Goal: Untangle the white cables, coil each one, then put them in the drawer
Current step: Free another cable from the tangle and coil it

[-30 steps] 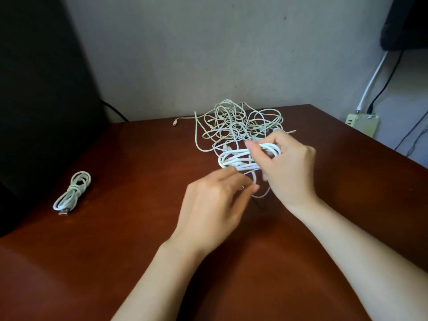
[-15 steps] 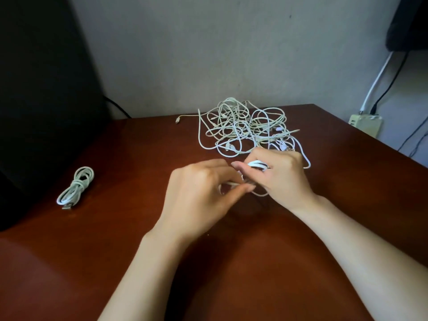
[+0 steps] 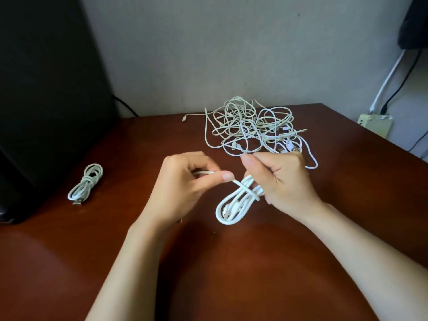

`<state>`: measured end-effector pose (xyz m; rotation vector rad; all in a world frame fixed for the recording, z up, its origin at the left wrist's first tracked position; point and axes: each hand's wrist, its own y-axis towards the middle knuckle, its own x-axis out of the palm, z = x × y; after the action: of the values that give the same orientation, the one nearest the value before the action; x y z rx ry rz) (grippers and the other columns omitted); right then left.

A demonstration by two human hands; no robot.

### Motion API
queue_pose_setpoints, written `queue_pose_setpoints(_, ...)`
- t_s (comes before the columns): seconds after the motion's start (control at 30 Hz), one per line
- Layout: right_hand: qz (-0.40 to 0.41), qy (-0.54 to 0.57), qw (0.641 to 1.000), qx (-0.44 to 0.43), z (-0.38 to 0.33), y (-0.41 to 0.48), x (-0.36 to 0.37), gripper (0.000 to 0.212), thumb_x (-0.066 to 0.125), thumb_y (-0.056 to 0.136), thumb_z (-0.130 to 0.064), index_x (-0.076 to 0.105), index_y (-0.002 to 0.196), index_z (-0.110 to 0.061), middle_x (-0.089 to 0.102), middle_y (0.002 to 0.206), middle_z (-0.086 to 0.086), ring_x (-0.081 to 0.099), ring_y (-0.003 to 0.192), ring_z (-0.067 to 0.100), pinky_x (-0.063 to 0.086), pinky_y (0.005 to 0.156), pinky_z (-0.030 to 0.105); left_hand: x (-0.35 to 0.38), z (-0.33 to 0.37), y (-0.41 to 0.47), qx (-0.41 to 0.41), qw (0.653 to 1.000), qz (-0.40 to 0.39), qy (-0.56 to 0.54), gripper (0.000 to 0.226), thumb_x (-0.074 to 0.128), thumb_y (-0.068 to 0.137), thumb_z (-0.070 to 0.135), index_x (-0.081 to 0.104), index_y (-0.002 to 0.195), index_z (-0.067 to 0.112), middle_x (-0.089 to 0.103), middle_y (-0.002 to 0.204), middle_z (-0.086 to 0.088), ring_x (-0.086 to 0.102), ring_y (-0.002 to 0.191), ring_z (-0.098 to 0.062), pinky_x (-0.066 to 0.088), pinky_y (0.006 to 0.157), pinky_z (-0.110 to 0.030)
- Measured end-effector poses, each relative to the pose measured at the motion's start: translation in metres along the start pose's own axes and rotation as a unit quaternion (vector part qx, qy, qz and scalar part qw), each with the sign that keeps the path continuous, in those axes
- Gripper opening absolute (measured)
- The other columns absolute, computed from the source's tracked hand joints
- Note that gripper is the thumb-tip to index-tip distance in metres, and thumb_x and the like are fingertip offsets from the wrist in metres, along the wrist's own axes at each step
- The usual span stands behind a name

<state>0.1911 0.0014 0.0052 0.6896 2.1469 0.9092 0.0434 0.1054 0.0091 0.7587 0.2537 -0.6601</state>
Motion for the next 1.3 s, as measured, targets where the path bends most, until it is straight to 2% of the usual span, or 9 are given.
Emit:
queue_pose_setpoints(0.2,0.001,0.201,0.962,0.184,-0.017,0.0,-0.001,0.046,0.068,0.081,-0.038,0.045,0.047,-0.017,0.037,0.036,0.0,0.038,0.025,0.008,0.023,0.029,0.015,0.009,0.002,0.0,-0.049,0.991,0.021,-0.124,0.024,0.068,0.074,0.028,0.061,0.057,0.013,0.053,0.05,0.008,0.041,0.05,0.0,0.033,0.05,-0.013)
queue_pose_setpoints(0.3,0.013,0.298,0.929,0.219,-0.021,0.004,0.0,0.037,0.082,0.067,-0.035,0.054,0.048,-0.022,0.044,0.037,-0.002,0.036,0.025,0.008,0.025,0.03,0.013,0.024,0.004,-0.002,-0.046,0.98,0.018,-0.195,0.039,0.063,0.083,0.036,0.065,0.064,0.002,0.057,0.054,-0.006,0.046,0.054,-0.011,0.036,0.048,-0.024)
queue_pose_setpoints(0.4,0.058,0.347,0.906,0.234,-0.025,0.006,-0.001,0.034,0.078,0.069,-0.032,0.052,0.052,-0.017,0.048,0.038,-0.002,0.035,0.026,0.008,0.025,0.031,0.012,0.036,0.009,-0.006,0.004,0.985,0.034,-0.168,0.031,0.055,0.091,0.022,0.067,0.063,0.028,0.064,0.062,0.014,0.052,0.061,0.004,0.04,0.056,-0.016)
queue_pose_setpoints(0.5,0.126,0.347,0.895,0.252,-0.027,0.01,-0.002,0.03,0.067,0.065,-0.034,0.05,0.052,-0.012,0.048,0.038,0.001,0.035,0.027,0.009,0.025,0.03,0.014,0.049,0.012,-0.009,-0.006,0.994,0.058,-0.092,0.028,0.051,0.091,0.018,0.059,0.065,0.026,0.06,0.061,0.01,0.048,0.055,0.001,0.037,0.055,-0.019)
queue_pose_setpoints(0.63,0.206,0.312,0.886,0.275,-0.019,0.013,-0.002,0.037,0.072,0.076,-0.025,0.05,0.048,-0.016,0.043,0.038,0.003,0.034,0.025,0.009,0.025,0.031,0.016,0.063,0.012,-0.015,-0.011,1.0,0.009,-0.019,0.032,0.046,0.096,0.036,0.056,0.072,0.018,0.047,0.058,-0.002,0.037,0.053,-0.009,0.033,0.053,-0.026)
queue_pose_setpoints(0.77,0.253,0.258,0.89,0.28,-0.004,0.013,-0.004,0.041,0.073,0.081,-0.02,0.048,0.061,0.005,0.041,0.044,0.006,0.035,0.028,0.009,0.026,0.033,0.017,0.066,0.019,-0.019,0.026,0.993,-0.051,0.106,0.023,0.043,0.096,0.037,0.046,0.077,0.027,0.043,0.057,0.006,0.049,0.061,-0.025,0.036,0.055,-0.034)
queue_pose_setpoints(1.0,0.233,-0.089,0.961,0.119,0.022,0.009,-0.011,0.041,0.075,0.08,-0.029,0.056,0.057,0.0,0.047,0.04,0.008,0.043,0.035,0.015,0.038,0.048,0.034,0.065,0.023,-0.021,0.141,0.944,-0.028,0.297,0.028,0.042,0.089,0.037,0.034,0.066,0.023,0.049,0.053,0.004,0.051,0.047,-0.022,0.032,0.037,-0.025)
queue_pose_setpoints(1.13,0.209,-0.19,0.959,0.014,0.038,0.01,-0.015,0.038,0.07,0.079,-0.031,0.059,0.056,-0.003,0.046,0.038,0.008,0.039,0.039,0.027,0.035,0.047,0.033,0.052,0.028,-0.016,0.165,0.941,0.033,0.294,0.03,0.051,0.09,0.04,0.062,0.07,0.021,0.06,0.064,0.008,0.059,0.061,-0.012,0.042,0.047,-0.026)
queue_pose_setpoints(1.3,0.172,-0.161,0.971,-0.043,0.034,0.007,-0.013,0.039,0.07,0.081,-0.028,0.059,0.054,-0.002,0.047,0.035,0.0,0.048,0.045,0.019,0.036,0.046,0.024,0.037,0.028,-0.006,-0.002,0.989,0.102,0.105,0.02,0.066,0.084,0.04,0.064,0.072,0.023,0.059,0.069,0.006,0.054,0.065,-0.005,0.04,0.057,-0.024)
